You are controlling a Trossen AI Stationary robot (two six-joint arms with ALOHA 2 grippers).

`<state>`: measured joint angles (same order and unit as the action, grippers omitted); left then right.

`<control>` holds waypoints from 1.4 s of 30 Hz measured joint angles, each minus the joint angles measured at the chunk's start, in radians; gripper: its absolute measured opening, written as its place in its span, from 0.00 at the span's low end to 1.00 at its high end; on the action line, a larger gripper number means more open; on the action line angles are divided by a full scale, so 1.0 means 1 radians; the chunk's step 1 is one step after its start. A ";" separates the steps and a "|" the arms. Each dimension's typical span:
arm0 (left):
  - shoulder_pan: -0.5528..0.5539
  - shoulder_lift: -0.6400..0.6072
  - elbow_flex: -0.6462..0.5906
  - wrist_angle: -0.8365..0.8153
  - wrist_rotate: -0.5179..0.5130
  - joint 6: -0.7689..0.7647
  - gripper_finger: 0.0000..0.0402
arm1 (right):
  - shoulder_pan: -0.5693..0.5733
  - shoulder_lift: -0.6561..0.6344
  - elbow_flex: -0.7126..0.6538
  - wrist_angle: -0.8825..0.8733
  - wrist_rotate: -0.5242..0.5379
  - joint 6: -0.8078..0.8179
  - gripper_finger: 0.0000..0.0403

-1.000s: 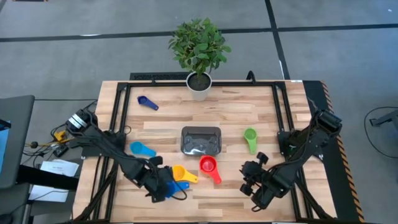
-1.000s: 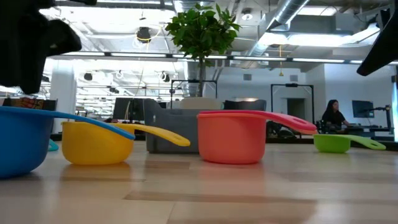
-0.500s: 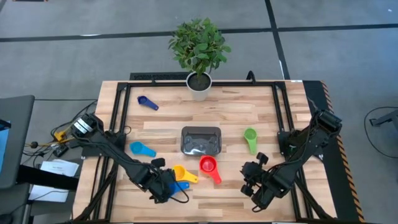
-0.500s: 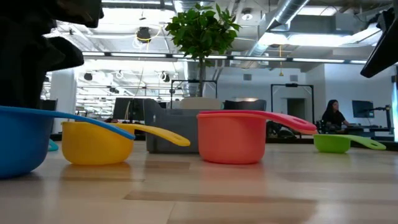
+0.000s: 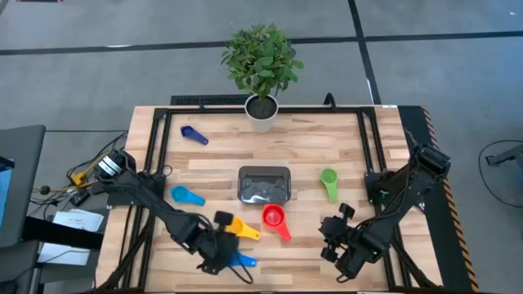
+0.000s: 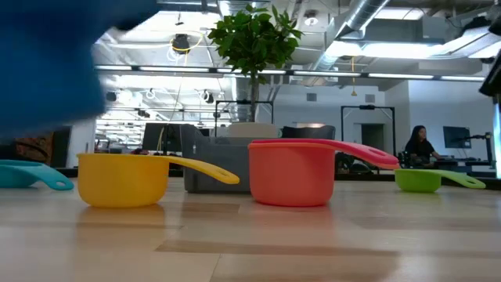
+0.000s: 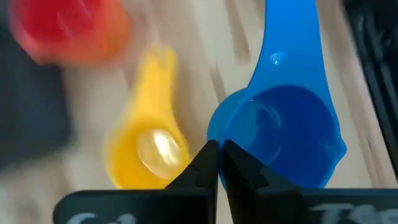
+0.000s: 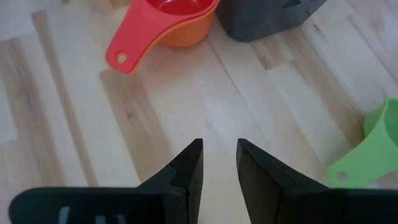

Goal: Nest measuring cups in basket
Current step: Stack the blue measuring cup on the top of red measuring cup

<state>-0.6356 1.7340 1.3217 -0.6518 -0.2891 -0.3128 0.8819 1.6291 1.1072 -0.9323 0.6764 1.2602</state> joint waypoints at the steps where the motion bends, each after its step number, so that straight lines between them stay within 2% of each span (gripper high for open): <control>1: 0.016 0.000 0.033 -0.005 -0.022 0.056 0.00 | 0.004 0.000 0.000 0.001 0.001 0.006 0.30; 4: 0.084 -0.001 0.120 -0.004 -0.061 0.224 0.00 | 0.009 0.005 0.000 0.000 0.002 0.020 0.30; 8: 0.204 0.000 0.175 0.013 -0.048 0.467 0.00 | 0.024 0.014 0.000 0.004 0.001 0.029 0.30; 14: 0.380 0.029 0.177 0.196 0.117 0.749 0.00 | 0.079 0.014 0.000 -0.010 0.001 0.085 0.30; 18: 0.414 0.088 0.176 0.271 0.221 0.899 0.00 | 0.115 0.014 0.000 -0.044 0.001 0.151 0.30; 20: 0.418 0.105 0.175 0.224 0.243 0.957 0.00 | 0.129 0.014 0.000 -0.061 0.003 0.183 0.30; 26: 0.437 0.140 0.178 0.244 0.270 0.991 0.00 | 0.154 0.015 -0.023 -0.091 0.001 0.256 0.30; 33: 0.444 0.196 0.175 0.289 0.265 1.017 0.00 | 0.140 0.014 -0.039 -0.090 -0.005 0.261 0.30; 39: 0.444 0.208 0.176 0.257 0.277 1.006 0.00 | 0.143 0.013 -0.039 -0.092 -0.007 0.254 0.30; 42: 0.441 0.209 0.175 0.238 0.314 0.989 0.00 | 0.143 0.013 -0.039 -0.093 -0.009 0.254 0.30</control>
<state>-0.1944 1.9434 1.4969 -0.4138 0.0250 0.6766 1.0252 1.6417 1.0687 -1.0256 0.6670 1.5139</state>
